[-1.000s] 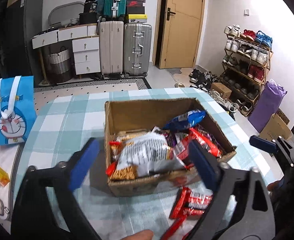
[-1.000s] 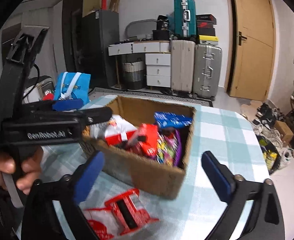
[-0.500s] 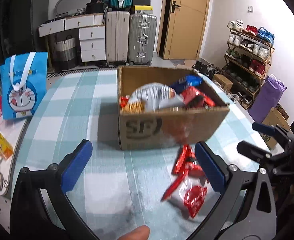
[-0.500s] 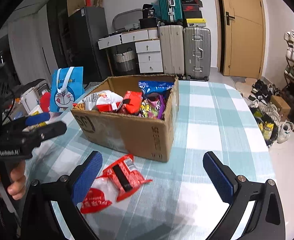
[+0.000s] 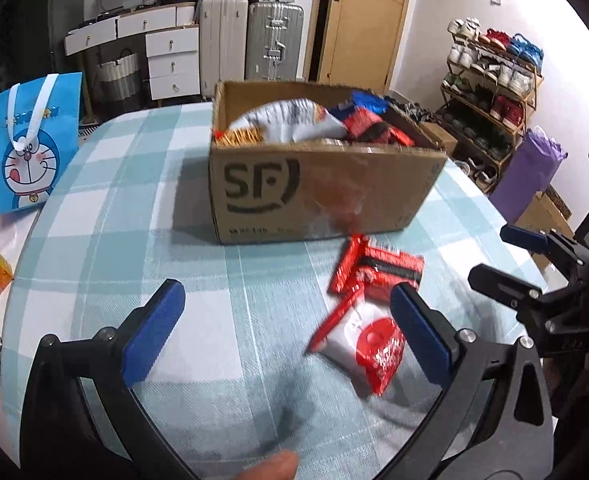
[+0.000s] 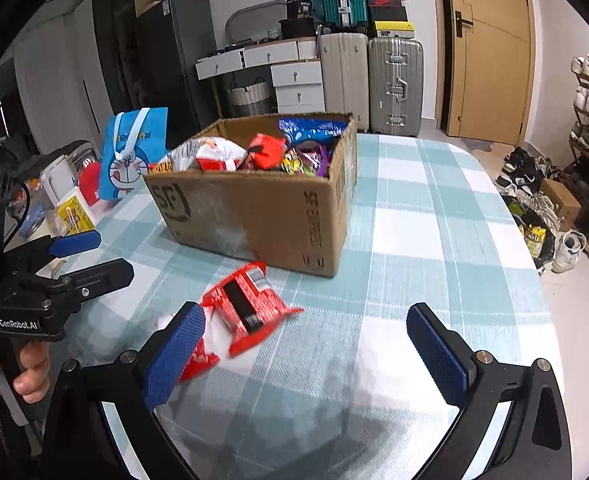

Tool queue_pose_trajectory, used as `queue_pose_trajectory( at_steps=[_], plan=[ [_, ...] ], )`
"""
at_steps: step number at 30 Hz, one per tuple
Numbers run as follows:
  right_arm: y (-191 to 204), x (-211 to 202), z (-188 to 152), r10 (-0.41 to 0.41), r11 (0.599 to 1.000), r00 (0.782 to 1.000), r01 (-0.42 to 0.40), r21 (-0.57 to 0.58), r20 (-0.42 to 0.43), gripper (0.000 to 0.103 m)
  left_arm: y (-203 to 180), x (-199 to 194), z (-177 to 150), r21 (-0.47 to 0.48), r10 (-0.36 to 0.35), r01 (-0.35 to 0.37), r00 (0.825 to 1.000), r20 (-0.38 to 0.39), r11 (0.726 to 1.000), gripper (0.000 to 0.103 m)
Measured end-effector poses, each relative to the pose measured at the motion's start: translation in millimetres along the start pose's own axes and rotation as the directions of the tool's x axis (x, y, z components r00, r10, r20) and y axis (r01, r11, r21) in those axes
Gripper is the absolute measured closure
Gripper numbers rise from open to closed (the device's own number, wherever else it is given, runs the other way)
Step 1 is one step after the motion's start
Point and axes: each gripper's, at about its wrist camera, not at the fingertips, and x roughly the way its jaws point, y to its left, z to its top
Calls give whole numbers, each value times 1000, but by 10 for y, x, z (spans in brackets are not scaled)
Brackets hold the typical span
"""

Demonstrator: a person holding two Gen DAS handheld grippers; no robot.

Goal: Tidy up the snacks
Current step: 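Open both tools and withdraw them toward the last two packs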

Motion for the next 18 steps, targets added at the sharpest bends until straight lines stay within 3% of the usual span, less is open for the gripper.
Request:
queue_pose_trajectory(
  at_steps=[18],
  plan=[
    [-115,201,-288,-9,998,997,14,56,-83,1,-233,323,-270,37,-65,69,992,-112,997,1]
  ],
)
